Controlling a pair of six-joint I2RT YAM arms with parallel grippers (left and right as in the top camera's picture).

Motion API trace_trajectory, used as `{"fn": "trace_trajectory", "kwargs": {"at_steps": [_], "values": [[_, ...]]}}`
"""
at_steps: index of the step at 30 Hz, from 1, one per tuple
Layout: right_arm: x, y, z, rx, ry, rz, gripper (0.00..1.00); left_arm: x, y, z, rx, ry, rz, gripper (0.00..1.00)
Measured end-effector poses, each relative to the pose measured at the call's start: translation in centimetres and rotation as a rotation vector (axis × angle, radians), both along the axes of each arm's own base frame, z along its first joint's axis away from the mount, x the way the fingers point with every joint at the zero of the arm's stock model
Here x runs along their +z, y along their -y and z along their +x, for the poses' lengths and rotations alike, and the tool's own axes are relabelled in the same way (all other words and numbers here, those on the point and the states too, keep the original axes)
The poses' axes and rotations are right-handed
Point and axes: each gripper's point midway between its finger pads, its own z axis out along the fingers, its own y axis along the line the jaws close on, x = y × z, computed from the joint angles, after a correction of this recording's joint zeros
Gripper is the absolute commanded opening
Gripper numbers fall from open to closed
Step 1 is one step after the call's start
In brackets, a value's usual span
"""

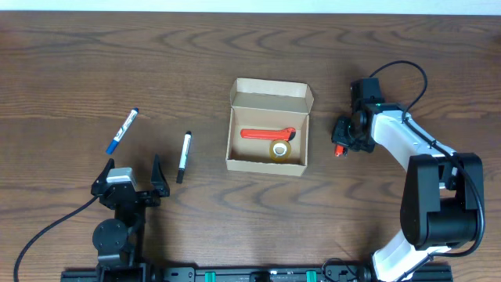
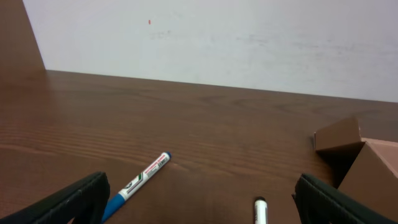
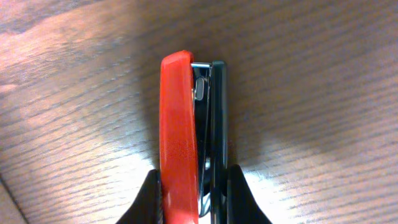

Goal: Pack container
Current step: 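Move the right gripper to the red stapler and grasp it, then carry the red stapler into the box and release it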

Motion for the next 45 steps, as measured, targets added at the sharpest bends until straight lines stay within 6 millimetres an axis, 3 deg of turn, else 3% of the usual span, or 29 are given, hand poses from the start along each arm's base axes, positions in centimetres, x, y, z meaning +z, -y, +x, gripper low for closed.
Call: {"fn": "trace_trajectory", "kwargs": {"at_steps": [8,12,16,20,23,25,29,33,41,45], "values": [[0.3,-0.1,0.0,0.015,-0.016,0.002,0.01,0.0,0.0,0.0,0.000,0.000,0.000,0.95],[2.5,-0.3,1.7,0.049,0.017,0.000,0.01,0.0,0.0,0.0,0.000,0.000,0.000,0.95],[8.3,-1.9,6.4,0.156,0.191,0.000,0.01,0.0,0.0,0.0,0.000,0.000,0.000,0.95],[16.4,-6.5,9.3,0.430,0.409,0.004,0.01,0.0,0.0,0.0,0.000,0.000,0.000,0.95],[21.2,-11.7,7.9,0.768,0.498,0.013,0.01,0.0,0.0,0.0,0.000,0.000,0.000,0.95],[22.6,-14.8,5.8,0.985,0.514,0.011,0.01,0.0,0.0,0.0,0.000,0.000,0.000,0.95],[22.0,-19.1,0.9,1.385,0.467,-0.005,0.01,0.0,0.0,0.0,0.000,0.000,0.000,0.95],[20.9,-20.2,-1.7,1.599,0.410,-0.056,0.01,0.0,0.0,0.0,0.000,0.000,0.000,0.95],[19.5,-19.3,-2.3,1.724,0.335,-0.131,0.01,0.0,0.0,0.0,0.000,0.000,0.000,0.95],[16.9,-19.4,-2.0,1.744,0.257,-0.112,0.01,0.0,0.0,0.0,0.000,0.000,0.000,0.95]]}}
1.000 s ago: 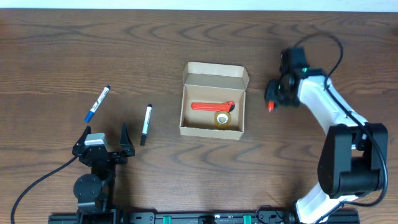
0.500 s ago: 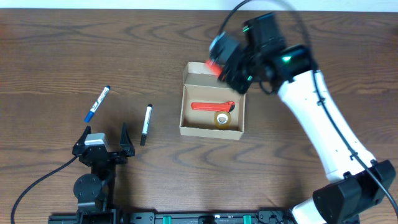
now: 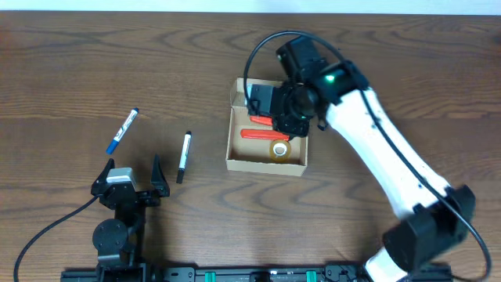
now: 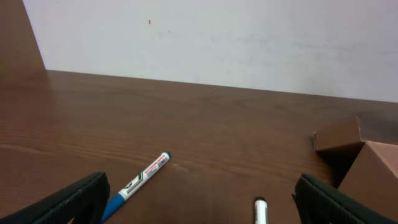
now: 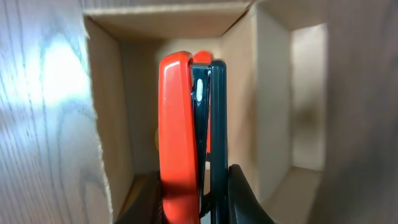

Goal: Pack container
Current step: 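Carry the red stapler into the box and release it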

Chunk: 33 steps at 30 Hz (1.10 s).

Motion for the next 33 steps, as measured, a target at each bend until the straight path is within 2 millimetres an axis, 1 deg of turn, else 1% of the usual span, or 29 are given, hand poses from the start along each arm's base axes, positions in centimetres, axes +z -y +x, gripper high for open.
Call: {"fn": "trace_trajectory", "kwargs": {"at_steps": [5,9,13,16,18,20,21,22,23,26,28,29,33], "values": [[-5.4,-0.2,0.6,0.001,-0.113,-0.073,0.01,0.0,0.0,0.0,0.000,0.000,0.000,0.95],[-8.7,-0.4,1.2,-0.004,-0.159,-0.102,0.01,0.0,0.0,0.0,0.000,0.000,0.000,0.95],[-10.7,-0.7,1.5,-0.011,-0.188,-0.113,0.01,0.0,0.0,0.0,0.000,0.000,0.000,0.95],[-11.8,-1.0,1.8,-0.011,-0.196,-0.111,0.01,0.0,0.0,0.0,0.000,0.000,0.000,0.95],[-12.2,-1.3,2.1,-0.012,-0.193,-0.102,0.03,0.0,0.0,0.0,0.000,0.000,0.000,0.95],[-12.6,-1.5,2.2,-0.014,-0.196,-0.097,0.10,0.0,0.0,0.0,0.000,0.000,0.000,0.95],[-12.7,-1.6,2.3,-0.016,-0.195,-0.095,0.19,0.0,0.0,0.0,0.000,0.000,0.000,0.95],[-12.8,-1.6,2.3,-0.019,-0.196,-0.093,0.32,0.0,0.0,0.0,0.000,0.000,0.000,0.95],[-12.9,-1.6,2.3,-0.021,-0.197,-0.092,0.39,0.0,0.0,0.0,0.000,0.000,0.000,0.95],[-13.0,-1.8,2.3,-0.021,-0.199,-0.088,0.39,0.0,0.0,0.0,0.000,0.000,0.000,0.95],[-13.0,-1.8,2.3,-0.020,-0.200,-0.086,0.35,0.0,0.0,0.0,0.000,0.000,0.000,0.95],[-13.0,-1.8,2.3,-0.024,-0.201,-0.087,0.34,0.0,0.0,0.0,0.000,0.000,0.000,0.95],[-13.0,-2.0,2.2,-0.039,-0.208,-0.082,0.38,0.0,0.0,0.0,0.000,0.000,0.000,0.95]]}}
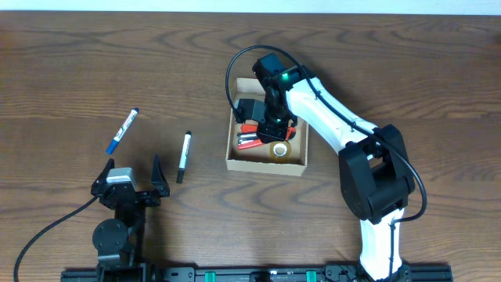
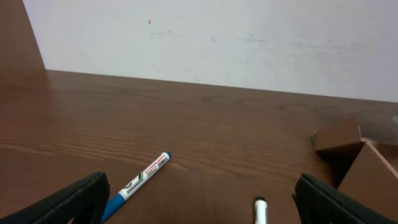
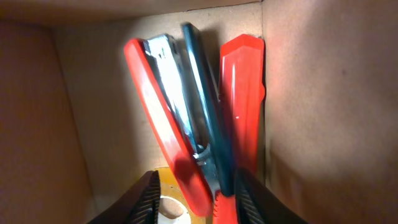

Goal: Pack container
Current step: 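Carry the red stapler into the box and release it, then retract the right arm aside and move the left gripper toward the markers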

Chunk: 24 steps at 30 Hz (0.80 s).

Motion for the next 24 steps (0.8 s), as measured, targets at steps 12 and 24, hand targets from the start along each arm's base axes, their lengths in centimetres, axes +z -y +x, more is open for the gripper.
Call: {"fn": "trace_trajectory", "kwargs": {"at_steps": [12,24], "values": [[11.2,-1.3,2.6,-0.157,0.206,0.162,0.83,-0.9,-0.4,-2.3,0.035,-0.198,-0.045,0.95],[30.2,8.6,2.3,-0.457,0.559,0.382,0.99,10.9,-0.8,-2.8,0.113,-0.322,-0.220,0.95]]}}
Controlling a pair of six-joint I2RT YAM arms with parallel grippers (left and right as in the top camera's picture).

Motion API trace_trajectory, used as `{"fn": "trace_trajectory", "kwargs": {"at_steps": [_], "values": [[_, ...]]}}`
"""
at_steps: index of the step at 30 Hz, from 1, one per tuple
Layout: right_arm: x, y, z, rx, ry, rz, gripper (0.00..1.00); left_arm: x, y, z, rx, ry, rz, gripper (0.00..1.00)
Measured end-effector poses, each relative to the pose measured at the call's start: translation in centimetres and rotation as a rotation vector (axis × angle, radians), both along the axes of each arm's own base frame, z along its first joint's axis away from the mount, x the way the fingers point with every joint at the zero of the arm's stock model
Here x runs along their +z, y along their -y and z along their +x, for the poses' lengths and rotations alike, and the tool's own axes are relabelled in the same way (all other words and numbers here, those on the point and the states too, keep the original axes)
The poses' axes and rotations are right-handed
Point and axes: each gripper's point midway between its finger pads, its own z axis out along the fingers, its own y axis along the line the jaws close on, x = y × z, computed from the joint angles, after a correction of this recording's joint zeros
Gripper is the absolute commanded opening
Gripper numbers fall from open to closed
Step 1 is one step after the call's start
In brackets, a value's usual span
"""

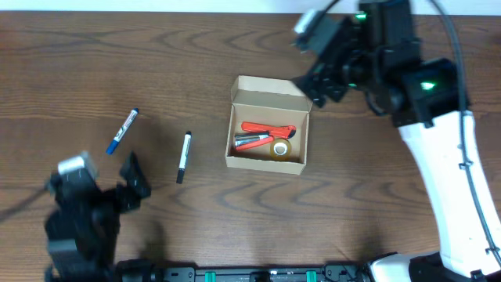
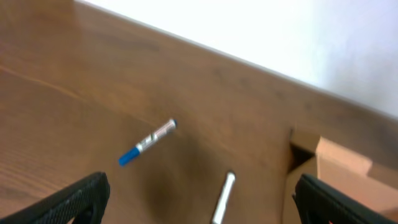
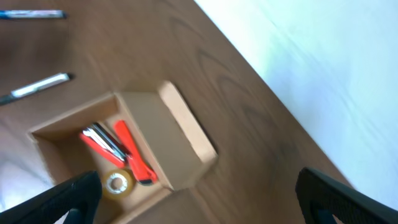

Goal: Pack container
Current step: 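Retract the right arm aside and move the left gripper toward the markers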

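Note:
The open cardboard box (image 1: 266, 164) sits mid-table. Inside lie a red stapler (image 1: 249, 140), a red cutter (image 1: 266, 127) and a roll of tape (image 1: 280, 149); the right wrist view shows the same stapler (image 3: 102, 142), cutter (image 3: 134, 160) and tape (image 3: 116, 182). My right gripper (image 1: 310, 55) hangs high above the box's back right corner, open and empty. On the table left of the box lie a blue pen (image 1: 121, 131) and a black-and-white pen (image 1: 183, 157). My left gripper (image 1: 102, 178) is open at the front left, short of the pens (image 2: 148, 142).
The box's flaps (image 3: 186, 127) stand open along its back edge. Bare brown wood surrounds the box on all sides. A white wall lies beyond the table's far edge.
My right gripper was down inside the box at the stapler; it is now high above the box's back right, open and empty. My left arm has left its rest pose and looks down on the pens.
My right gripper was shut on the red stapler on the table right of the box. Then it held the stapler over the box. Then the stapler lay in the box beside the cutter with the fingers spread. Now the gripper is clear of the box.

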Motion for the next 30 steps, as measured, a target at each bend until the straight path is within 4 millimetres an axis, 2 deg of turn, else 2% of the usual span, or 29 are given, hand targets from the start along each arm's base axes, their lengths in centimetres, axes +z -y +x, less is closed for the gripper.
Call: {"fn": "trace_trajectory", "kwargs": {"at_steps": [2,7,11,15,18,19,20,21,22,26,30], "values": [[-0.3,2.3,0.6,-0.073,-0.024,0.007,0.99,-0.2,0.3,1.6,-0.029,-0.122,0.003,0.95],[-2.1,8.2,0.9,-0.252,-0.121,0.013,0.99,-3.5,0.8,4.9,-0.105,-0.531,0.005,0.95],[-2.4,11.3,1.1,-0.343,-0.143,0.026,0.99,-5.6,1.6,6.9,-0.215,-0.812,-0.003,0.95],[-2.4,14.6,1.2,-0.430,-0.145,0.037,0.99,-7.6,2.5,8.7,-0.303,-0.981,-0.043,0.96],[-2.3,17.0,1.3,-0.507,-0.146,0.054,0.99,-9.3,2.9,9.7,-0.334,-1.041,-0.066,1.00],[-2.2,17.8,1.3,-0.537,-0.142,0.063,0.99,-9.9,3.0,9.7,-0.344,-1.067,-0.072,0.90],[-2.1,19.0,1.4,-0.586,-0.139,0.084,0.99,-10.5,3.0,9.7,-0.349,-1.088,-0.077,0.75],[-2.0,19.9,1.4,-0.625,-0.137,0.101,0.99,-11.0,3.1,9.8,-0.360,-1.100,-0.076,0.54],[-2.0,21.2,1.3,-0.678,-0.139,0.120,0.99,-11.3,3.2,10.1,-0.375,-1.101,-0.068,0.50],[-2.0,26.0,0.3,-0.866,-0.148,0.187,0.99,-11.5,4.0,11.4,-0.443,-1.053,-0.016,0.54],[-2.4,28.2,-0.5,-0.953,-0.158,0.214,0.99,-11.5,5.2,12.8,-0.488,-0.996,0.060,0.60]]}}
